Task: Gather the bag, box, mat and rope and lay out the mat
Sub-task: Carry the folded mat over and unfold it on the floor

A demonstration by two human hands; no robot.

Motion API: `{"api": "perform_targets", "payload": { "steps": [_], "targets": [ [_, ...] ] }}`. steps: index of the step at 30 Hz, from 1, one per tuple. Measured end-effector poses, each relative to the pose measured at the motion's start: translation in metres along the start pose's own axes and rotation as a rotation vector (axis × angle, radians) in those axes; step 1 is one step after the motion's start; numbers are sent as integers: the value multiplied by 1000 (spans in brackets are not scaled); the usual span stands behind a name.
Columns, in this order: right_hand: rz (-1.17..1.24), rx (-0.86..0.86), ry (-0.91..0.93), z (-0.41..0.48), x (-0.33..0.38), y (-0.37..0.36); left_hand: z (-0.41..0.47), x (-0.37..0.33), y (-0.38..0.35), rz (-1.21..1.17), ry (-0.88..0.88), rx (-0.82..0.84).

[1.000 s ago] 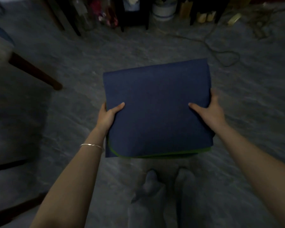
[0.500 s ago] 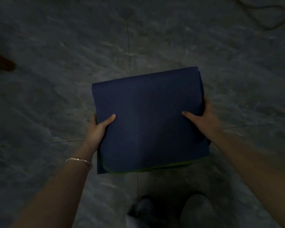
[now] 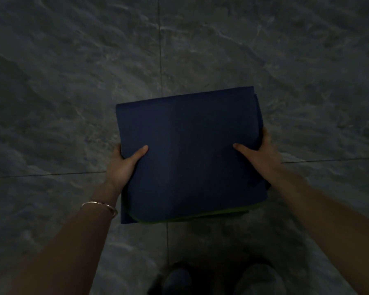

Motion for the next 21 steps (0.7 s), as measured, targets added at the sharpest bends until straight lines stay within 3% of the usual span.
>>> {"api": "perform_targets", "payload": {
  "steps": [5, 8, 15, 21],
  "targets": [
    [-335, -102, 67, -30, 33, 8, -37, -32, 5, 265, -99, -185],
    [-396, -29, 188, -71, 78, 8, -60, -56, 10, 252, -116, -229],
    [-365, 231, 528, -191, 188, 4, -137, -125, 32, 110, -164, -63],
    [-237, 379, 426, -252, 239, 36, -197, -185, 60, 56, -138, 116]
  ]
}}
Point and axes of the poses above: each hand's wrist, its own z-axis towards the middle knuckle, its own y-axis out of the back of the hand, x = y × z, the point moved 2 cm from there along z, towards the middle knuckle, and after that the axes turned 4 degrees about -x, right-handed, at the moved point
